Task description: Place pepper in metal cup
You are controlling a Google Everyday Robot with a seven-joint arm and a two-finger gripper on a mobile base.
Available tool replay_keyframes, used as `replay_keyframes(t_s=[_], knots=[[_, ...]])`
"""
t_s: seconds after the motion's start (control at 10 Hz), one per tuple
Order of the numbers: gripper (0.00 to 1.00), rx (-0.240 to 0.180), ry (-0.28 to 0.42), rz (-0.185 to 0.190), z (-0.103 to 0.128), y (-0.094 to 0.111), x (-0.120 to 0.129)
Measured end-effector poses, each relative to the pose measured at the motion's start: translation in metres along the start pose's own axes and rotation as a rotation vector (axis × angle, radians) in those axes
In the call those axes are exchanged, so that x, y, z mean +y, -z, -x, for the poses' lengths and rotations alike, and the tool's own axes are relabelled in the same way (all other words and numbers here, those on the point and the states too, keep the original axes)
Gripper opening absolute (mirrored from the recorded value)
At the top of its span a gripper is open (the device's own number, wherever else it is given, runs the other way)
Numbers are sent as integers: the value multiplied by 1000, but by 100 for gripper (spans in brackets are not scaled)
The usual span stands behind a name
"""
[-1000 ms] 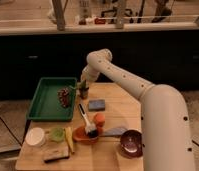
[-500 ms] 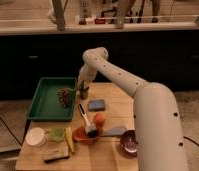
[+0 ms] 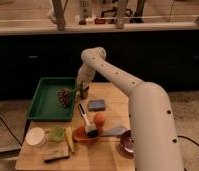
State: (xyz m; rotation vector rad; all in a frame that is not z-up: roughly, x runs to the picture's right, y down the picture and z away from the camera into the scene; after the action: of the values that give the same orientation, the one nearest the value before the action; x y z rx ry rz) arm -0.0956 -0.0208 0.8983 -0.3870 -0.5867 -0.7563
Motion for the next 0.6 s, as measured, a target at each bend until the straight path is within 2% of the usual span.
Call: replay_keyframes(t_s=[0.3,0.4,0.6], knots=[[2,-2,2,5,1,-2,0],[10,0,3,9,2,-3,1],[31,0,5,16,3,-4,-1]])
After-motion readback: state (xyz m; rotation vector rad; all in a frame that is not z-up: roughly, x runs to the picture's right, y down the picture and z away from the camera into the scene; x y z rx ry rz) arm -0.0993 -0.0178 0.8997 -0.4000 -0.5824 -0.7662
